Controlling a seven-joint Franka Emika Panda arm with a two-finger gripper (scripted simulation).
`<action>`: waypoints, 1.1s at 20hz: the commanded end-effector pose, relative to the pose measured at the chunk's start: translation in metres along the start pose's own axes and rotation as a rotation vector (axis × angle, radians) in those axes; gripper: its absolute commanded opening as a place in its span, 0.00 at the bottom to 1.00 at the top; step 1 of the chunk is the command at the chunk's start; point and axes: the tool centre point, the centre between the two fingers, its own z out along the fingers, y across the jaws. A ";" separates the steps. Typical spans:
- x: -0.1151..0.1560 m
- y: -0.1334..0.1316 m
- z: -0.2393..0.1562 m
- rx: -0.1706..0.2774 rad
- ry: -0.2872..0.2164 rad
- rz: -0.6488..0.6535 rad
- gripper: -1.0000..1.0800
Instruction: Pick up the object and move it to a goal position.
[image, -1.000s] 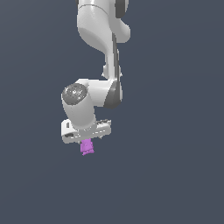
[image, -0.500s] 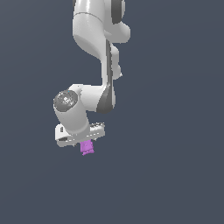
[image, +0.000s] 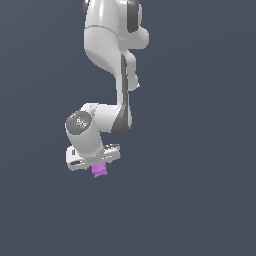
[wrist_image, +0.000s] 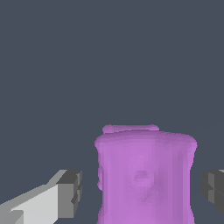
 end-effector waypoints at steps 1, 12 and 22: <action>-0.001 0.000 0.014 0.000 -0.001 -0.001 0.96; 0.001 0.001 0.021 0.000 -0.001 -0.002 0.00; 0.001 0.001 0.018 0.000 -0.001 -0.002 0.00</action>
